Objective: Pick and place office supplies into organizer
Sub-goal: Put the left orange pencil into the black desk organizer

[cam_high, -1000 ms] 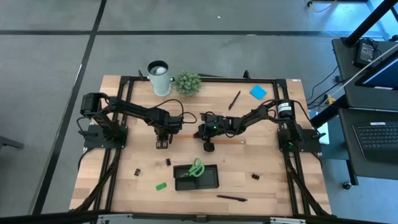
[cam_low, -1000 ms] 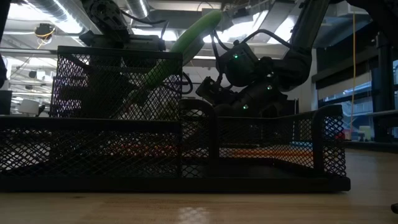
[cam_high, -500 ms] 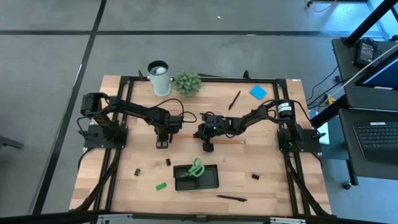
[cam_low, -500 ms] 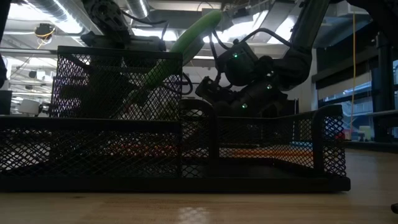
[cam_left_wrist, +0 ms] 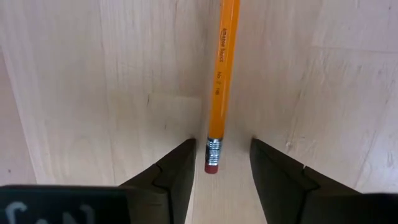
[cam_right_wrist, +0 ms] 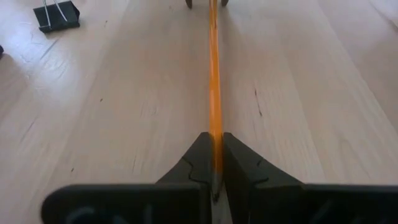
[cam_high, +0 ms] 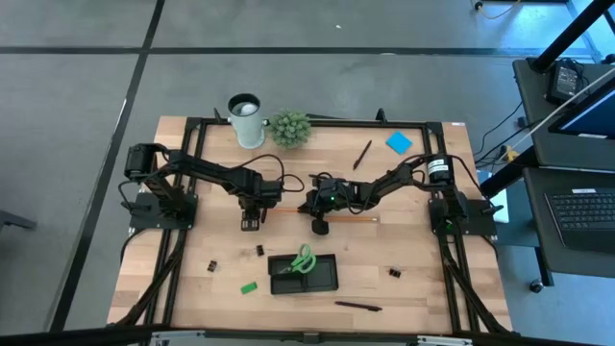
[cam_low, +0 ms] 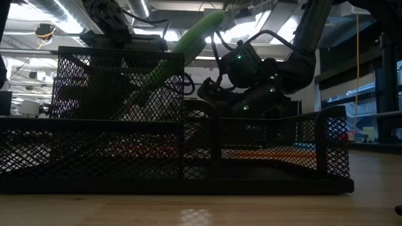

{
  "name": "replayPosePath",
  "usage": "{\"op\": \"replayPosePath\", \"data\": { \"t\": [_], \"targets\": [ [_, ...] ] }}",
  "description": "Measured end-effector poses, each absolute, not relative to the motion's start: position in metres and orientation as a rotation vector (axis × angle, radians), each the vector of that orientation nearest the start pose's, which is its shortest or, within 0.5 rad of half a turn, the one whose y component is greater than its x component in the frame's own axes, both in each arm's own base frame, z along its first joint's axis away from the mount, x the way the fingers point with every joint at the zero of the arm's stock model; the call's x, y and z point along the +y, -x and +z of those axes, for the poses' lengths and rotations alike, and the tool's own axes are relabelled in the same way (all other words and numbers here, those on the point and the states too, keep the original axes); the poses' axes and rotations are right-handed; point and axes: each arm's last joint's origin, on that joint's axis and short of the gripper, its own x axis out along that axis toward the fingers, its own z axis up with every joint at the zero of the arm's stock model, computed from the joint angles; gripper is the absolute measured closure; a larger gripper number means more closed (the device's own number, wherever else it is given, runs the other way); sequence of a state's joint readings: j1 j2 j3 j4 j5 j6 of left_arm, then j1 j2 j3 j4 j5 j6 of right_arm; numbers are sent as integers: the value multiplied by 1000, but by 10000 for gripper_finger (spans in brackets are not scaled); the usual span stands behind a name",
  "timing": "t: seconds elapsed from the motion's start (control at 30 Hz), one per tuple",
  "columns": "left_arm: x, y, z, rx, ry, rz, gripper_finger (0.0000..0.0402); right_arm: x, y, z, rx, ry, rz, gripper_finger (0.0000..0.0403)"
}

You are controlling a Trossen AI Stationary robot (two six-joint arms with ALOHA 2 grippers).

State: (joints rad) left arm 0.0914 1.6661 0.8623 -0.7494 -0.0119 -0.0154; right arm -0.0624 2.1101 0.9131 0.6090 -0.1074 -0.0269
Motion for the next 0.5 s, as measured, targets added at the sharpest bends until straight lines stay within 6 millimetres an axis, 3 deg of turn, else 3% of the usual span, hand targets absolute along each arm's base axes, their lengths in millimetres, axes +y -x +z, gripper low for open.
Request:
{"op": "replayPosePath", "data": {
  "t": [0.5],
  "targets": [
    [25, -259, 135, 1549, 81, 126, 285, -20, -383, 73, 545, -49, 66, 379]
  ]
}}
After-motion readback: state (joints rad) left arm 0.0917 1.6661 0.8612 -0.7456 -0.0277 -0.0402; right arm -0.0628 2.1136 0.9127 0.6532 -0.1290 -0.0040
